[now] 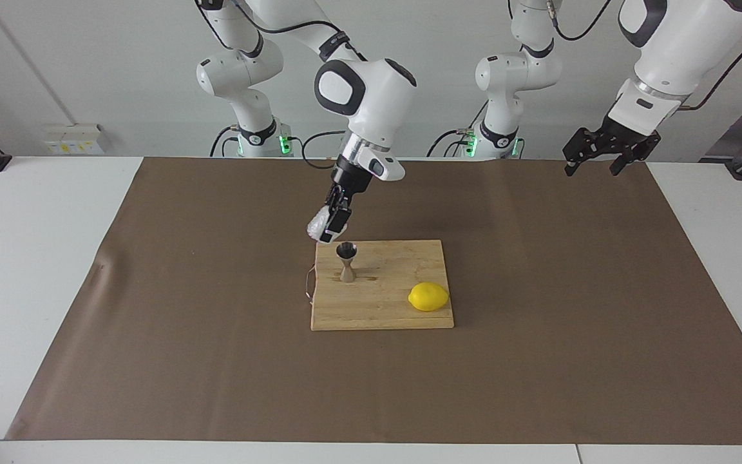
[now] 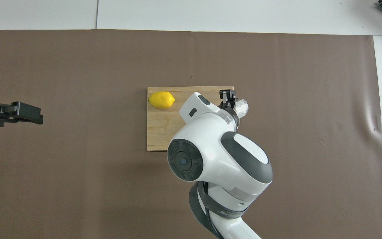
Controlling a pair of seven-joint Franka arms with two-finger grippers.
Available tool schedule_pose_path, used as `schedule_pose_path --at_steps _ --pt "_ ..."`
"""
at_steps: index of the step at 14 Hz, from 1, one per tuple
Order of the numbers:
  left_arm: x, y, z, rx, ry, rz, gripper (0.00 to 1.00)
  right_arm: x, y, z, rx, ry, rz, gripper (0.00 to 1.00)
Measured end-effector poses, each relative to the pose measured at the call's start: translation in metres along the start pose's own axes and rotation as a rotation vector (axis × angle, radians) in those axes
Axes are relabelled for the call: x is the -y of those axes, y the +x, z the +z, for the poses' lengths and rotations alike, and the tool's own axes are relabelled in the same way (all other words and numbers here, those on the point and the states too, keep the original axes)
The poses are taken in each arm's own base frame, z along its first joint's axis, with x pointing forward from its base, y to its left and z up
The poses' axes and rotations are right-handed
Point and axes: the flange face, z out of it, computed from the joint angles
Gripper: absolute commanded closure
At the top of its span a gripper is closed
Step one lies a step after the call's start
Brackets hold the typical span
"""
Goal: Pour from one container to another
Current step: 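Turn the white cup upright and carry it back off the board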
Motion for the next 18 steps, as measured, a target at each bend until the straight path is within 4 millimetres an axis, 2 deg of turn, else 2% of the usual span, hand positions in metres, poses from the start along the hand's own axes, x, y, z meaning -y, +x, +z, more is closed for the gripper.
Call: schedule_pose_path --at_steps 9,13,18 --pt "0.000 0.000 0.000 0.000 0.000 0.000 0.00 -0.006 -0.040 0.052 -0.107 0.265 0.124 1.00" --pt "0.000 0.000 0.000 0.000 0.000 0.000 0.00 -0.017 -0.087 0.097 -0.217 0.403 0.116 1.00" --pt "0.000 0.000 0.000 0.000 0.000 0.000 0.00 -0.012 -0.168 0.183 -0.384 0.467 0.090 1.00"
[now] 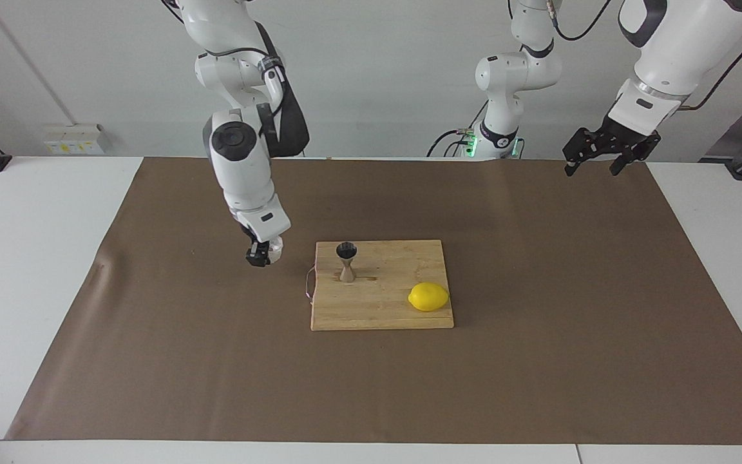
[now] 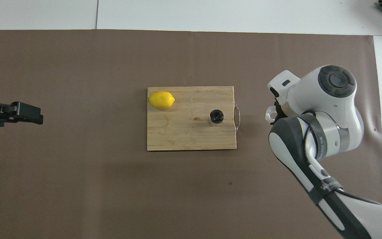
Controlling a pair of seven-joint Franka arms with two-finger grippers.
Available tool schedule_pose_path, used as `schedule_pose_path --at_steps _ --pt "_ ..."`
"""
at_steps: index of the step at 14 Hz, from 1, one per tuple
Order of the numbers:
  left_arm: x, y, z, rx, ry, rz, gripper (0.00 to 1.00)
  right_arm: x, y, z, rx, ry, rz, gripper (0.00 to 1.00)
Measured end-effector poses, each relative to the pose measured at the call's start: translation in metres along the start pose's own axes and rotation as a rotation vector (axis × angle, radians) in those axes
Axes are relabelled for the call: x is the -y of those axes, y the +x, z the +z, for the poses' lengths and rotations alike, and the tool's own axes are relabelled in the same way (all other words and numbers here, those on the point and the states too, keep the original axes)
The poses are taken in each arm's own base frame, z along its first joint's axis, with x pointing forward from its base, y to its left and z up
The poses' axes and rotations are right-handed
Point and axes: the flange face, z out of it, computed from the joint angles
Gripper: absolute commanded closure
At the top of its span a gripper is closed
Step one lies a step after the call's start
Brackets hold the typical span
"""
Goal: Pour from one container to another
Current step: 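Turn the white cup upright and carry it back off the board, then set the white cup on the table and open the right gripper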
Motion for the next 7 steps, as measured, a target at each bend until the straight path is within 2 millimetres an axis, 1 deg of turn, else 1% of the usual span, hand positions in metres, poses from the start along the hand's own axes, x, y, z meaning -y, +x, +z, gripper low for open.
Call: schedule_pose_path --at_steps 2,3,5,7 --pt "0.000 0.000 0.000 0.000 0.000 0.000 0.00 -0.003 -0.036 0.019 -0.057 0.025 0.003 1.00" --pt "0.000 0.000 0.000 0.000 0.000 0.000 0.00 -0.004 -0.049 0.025 -0.077 0.029 -0.006 1.00" --pt "0.000 0.000 0.000 0.000 0.000 0.000 0.00 -0.007 -0.068 0.033 -0.101 0.011 -0.045 1.00" --pt "0.000 0.000 0.000 0.000 0.000 0.000 0.00 -0.009 -0.087 0.045 -0.131 0.006 -0.092 1.00"
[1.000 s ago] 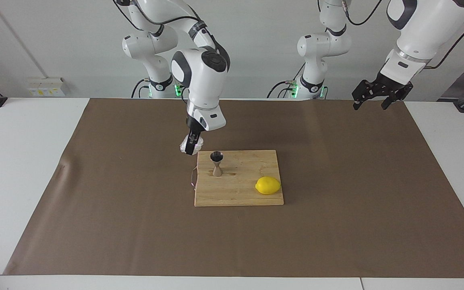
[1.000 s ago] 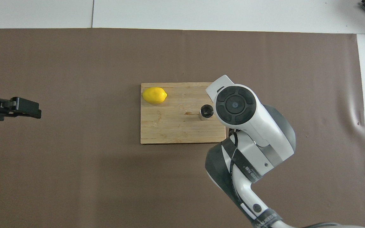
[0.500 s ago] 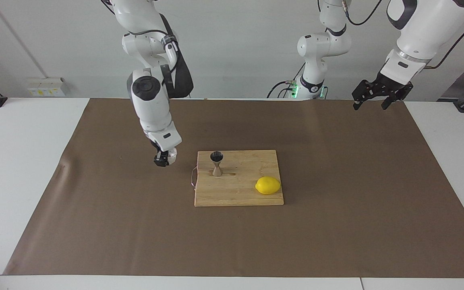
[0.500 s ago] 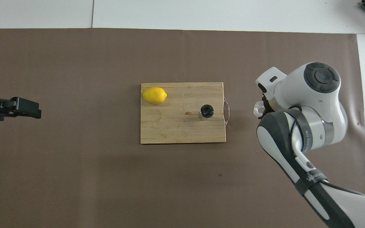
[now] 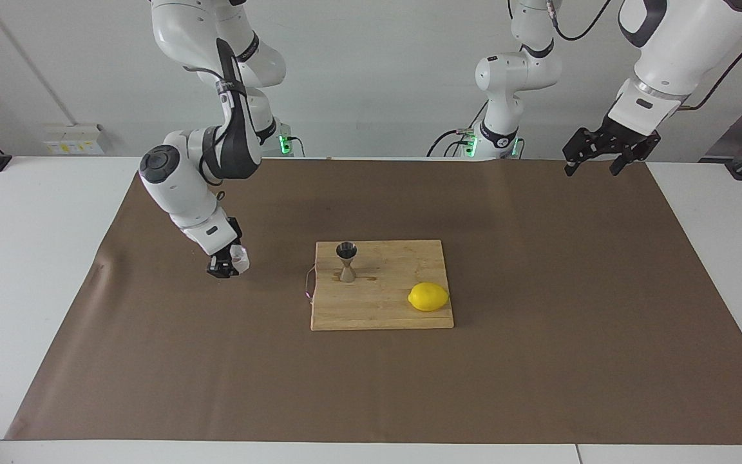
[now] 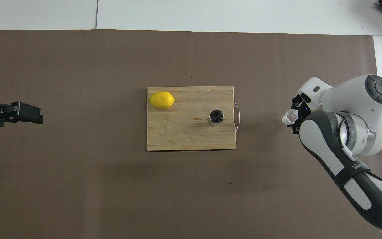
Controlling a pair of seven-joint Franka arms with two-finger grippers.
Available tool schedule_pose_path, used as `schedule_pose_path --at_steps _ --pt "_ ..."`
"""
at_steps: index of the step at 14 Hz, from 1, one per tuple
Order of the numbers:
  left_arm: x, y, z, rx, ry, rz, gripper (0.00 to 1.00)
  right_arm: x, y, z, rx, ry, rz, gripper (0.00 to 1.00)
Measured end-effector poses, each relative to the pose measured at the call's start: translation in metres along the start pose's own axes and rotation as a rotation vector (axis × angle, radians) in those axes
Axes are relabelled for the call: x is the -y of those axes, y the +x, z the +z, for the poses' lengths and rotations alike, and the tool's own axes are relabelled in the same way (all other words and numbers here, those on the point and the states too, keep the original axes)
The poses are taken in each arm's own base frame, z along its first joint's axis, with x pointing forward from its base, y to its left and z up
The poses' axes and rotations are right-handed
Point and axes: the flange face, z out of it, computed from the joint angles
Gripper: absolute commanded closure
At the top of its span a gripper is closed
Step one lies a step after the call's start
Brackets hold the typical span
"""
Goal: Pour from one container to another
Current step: 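Set the white cup on the table and open the right gripper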
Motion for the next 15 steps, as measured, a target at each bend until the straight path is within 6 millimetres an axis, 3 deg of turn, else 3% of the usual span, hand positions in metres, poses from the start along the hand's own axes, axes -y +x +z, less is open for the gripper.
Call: schedule_pose_path --at_steps 7,8,15 --pt "0.000 0.000 0.000 0.000 0.000 0.000 0.00 0.002 -0.027 0.037 -0.078 -0.050 -0.165 1.00" --pt "0.000 0.000 0.000 0.000 0.000 0.000 0.00 0.002 -0.027 0.042 -0.082 -0.051 -0.178 0.01" --pt "0.000 0.000 0.000 0.000 0.000 0.000 0.00 -0.001 -0.013 0.048 -0.131 -0.080 -0.201 0.00"
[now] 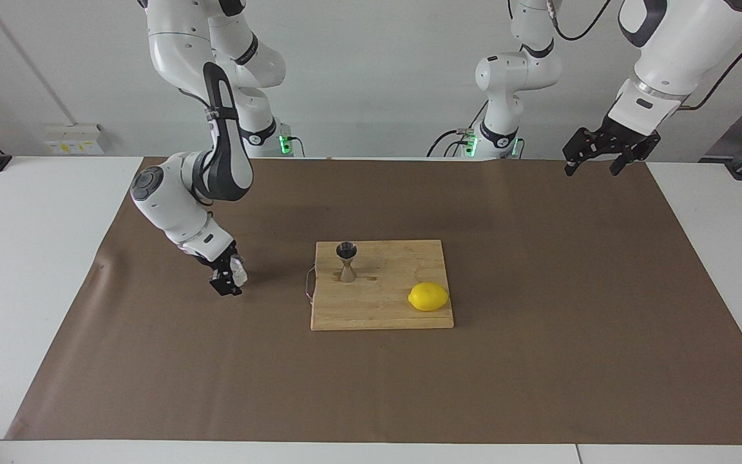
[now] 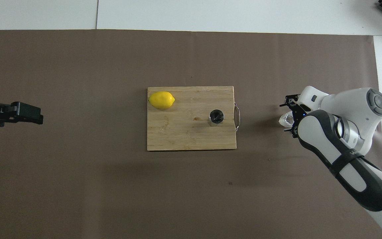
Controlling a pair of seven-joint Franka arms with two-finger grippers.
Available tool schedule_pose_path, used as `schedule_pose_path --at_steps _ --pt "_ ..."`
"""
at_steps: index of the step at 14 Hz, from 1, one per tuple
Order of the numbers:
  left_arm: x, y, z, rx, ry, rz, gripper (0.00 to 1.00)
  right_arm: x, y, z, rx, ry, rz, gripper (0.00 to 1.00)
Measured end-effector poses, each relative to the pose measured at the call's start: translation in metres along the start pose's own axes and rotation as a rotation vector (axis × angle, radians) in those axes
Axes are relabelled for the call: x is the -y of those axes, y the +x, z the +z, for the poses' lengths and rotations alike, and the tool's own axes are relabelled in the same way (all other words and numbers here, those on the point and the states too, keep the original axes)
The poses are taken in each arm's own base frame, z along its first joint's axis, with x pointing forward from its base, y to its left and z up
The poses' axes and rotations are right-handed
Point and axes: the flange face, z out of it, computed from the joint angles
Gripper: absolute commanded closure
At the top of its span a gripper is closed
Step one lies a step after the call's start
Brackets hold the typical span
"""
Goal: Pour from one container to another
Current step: 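Set the white cup on the table and open the right gripper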
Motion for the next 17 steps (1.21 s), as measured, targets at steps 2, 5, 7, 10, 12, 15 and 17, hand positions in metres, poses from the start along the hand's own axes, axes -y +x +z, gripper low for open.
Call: schedule_pose_path --at_steps 2,5,7,10,12,15,17 --pt "0.000 0.000 0.000 0.000 0.000 0.000 0.00 -0.001 0.002 -0.004 -0.008 -0.011 0.015 0.00" --pt "0.000 0.000 0.000 0.000 0.000 0.000 0.00 -0.005 0.013 -0.030 -0.022 -0.016 0.109 0.00" --pt "0.000 0.000 0.000 0.000 0.000 0.000 0.00 -0.011 0.025 -0.057 -0.037 -0.020 0.181 0.00" --pt "0.000 0.000 0.000 0.000 0.000 0.000 0.00 -0.028 0.035 -0.094 -0.043 -0.078 0.266 0.00" --pt "0.000 0.000 0.000 0.000 0.000 0.000 0.00 -0.035 0.037 -0.107 -0.048 -0.105 0.342 0.00" --pt "0.000 0.000 0.000 0.000 0.000 0.000 0.00 -0.043 0.040 -0.124 -0.052 -0.137 0.432 0.00" --pt "0.000 0.000 0.000 0.000 0.000 0.000 0.00 -0.047 0.041 -0.132 -0.059 -0.152 0.500 0.00"
